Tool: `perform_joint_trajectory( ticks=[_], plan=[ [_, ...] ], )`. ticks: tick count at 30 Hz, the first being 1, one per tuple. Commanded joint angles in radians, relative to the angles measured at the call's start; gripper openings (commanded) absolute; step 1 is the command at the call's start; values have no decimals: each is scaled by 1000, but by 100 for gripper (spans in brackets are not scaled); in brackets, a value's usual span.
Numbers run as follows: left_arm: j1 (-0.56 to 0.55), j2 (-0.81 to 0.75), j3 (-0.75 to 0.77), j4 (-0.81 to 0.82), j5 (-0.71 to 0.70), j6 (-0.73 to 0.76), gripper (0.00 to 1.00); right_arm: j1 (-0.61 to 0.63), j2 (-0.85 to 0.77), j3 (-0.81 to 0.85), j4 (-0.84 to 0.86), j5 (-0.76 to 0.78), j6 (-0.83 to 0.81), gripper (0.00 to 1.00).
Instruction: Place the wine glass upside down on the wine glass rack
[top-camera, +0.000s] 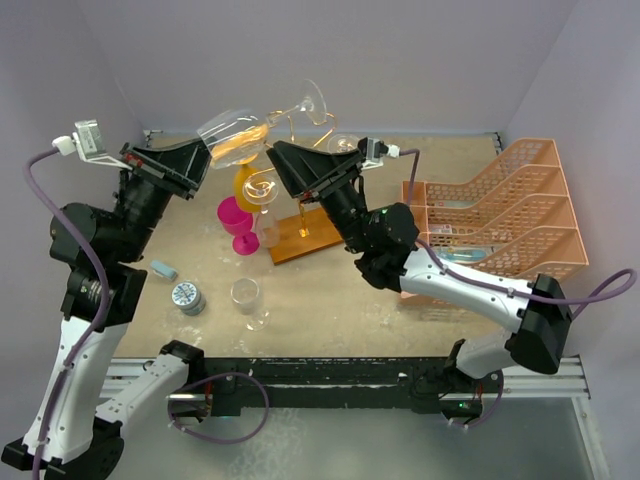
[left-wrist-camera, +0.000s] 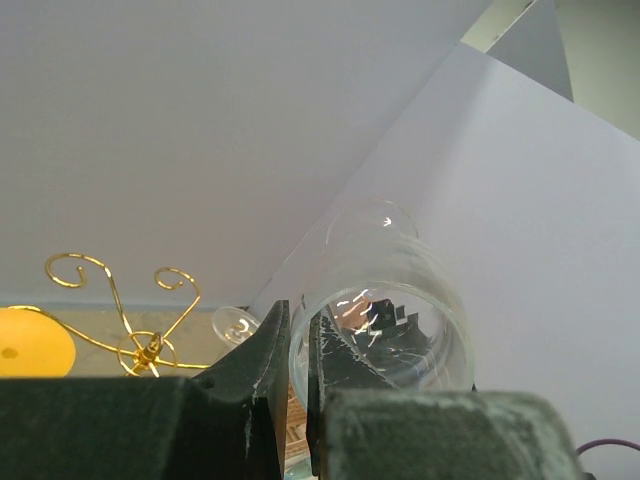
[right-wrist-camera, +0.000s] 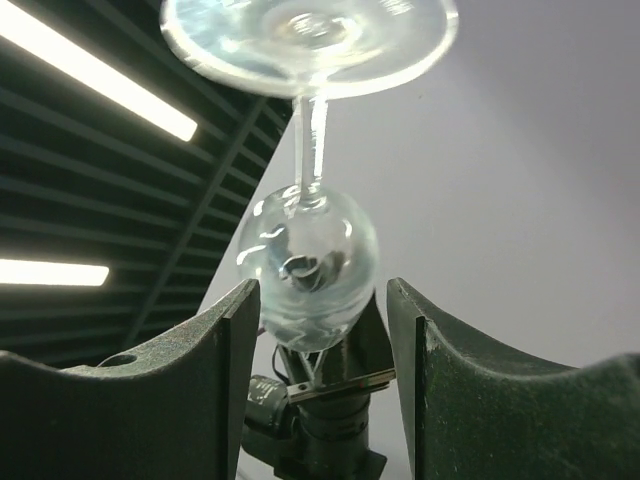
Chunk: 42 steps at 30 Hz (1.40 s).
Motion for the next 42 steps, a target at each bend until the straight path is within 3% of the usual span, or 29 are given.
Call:
perform_joint_trajectory(
  ticks=[1, 15, 27, 42],
  plan=[
    [6, -29, 1, 129, 50, -33, 0, 0, -10, 77, 30, 34, 31, 56],
    [7, -33, -7, 165, 113, -41, 0, -2, 50, 207, 25, 89, 3, 50],
    [7, -36, -21, 187, 112, -56, 0, -10, 73, 194, 126, -6, -1, 22],
    [7, -24, -35, 223, 97, -59, 0, -8, 148, 267, 149, -89, -72, 27]
  ],
)
